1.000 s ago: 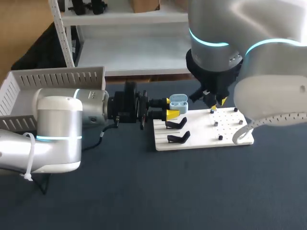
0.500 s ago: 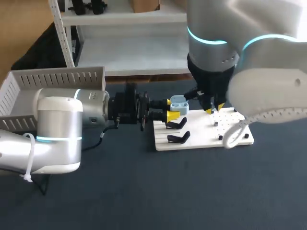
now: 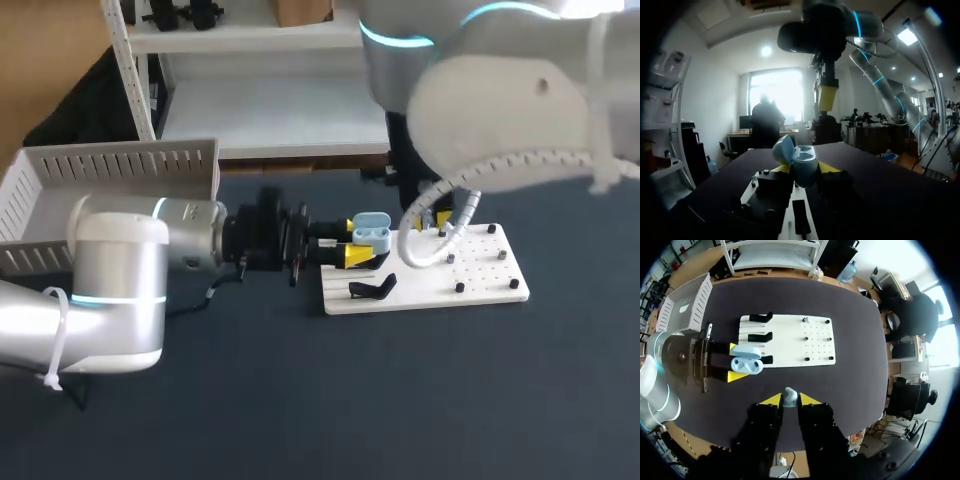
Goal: Pick up each earbud case from the left stands, insert the matching earbuds, close the lid, and place the case in the box.
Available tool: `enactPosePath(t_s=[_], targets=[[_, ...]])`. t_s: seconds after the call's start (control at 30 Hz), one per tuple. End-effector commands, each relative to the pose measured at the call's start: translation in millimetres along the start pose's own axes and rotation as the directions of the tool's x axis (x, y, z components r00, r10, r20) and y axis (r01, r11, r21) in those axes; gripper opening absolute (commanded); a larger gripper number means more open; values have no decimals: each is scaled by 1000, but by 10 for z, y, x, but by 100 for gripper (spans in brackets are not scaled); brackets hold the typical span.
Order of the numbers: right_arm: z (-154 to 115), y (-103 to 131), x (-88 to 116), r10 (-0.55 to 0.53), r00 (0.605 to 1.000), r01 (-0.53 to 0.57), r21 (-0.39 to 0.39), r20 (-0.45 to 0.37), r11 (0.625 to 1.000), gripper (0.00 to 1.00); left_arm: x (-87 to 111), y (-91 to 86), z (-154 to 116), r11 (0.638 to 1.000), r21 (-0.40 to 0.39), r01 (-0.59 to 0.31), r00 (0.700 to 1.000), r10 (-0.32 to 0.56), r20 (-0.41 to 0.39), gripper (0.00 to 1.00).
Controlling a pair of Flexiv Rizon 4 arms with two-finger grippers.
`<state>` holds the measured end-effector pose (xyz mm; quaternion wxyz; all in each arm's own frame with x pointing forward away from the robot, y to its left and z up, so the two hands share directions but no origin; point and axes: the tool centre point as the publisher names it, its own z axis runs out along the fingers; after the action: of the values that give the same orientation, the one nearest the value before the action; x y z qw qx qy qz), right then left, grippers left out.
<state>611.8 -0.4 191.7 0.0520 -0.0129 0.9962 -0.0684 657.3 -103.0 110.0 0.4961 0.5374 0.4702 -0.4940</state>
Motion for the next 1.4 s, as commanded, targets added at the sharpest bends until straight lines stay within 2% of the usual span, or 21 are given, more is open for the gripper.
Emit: enactPosePath(t_s=[0.03,0.4,0.53,0.6,0.73,1.2,1.4], targets=[[-17,2,13,2,1000,-2,1,4,1000,0,7,-32,1,1000,-10,-2,1000,2,3,0],[-17,2,13,2,1000,-2,1,4,1000,0,7,-32,1,1000,-10,-2,1000,2,3,0],[-35,136,-57,124,991,-126,-56,-41,990,0,7,-32,1,1000,-10,-2,1000,2,3,0],[-26,192,-116,209,977,-211,-48,-45,976,0,7,-32,1,1000,-10,-2,1000,2,3,0],[-1,227,-159,289,956,-290,-33,-48,956,0,7,-32,1,1000,-10,-2,1000,2,3,0],[31,239,-142,304,950,-307,-42,-66,951,0,21,-61,131,1000,-1,-21,1000,21,4,0],[74,250,-148,334,939,-337,-25,-83,941,0,30,-37,145,999,-21,-32,999,31,-10,0]])
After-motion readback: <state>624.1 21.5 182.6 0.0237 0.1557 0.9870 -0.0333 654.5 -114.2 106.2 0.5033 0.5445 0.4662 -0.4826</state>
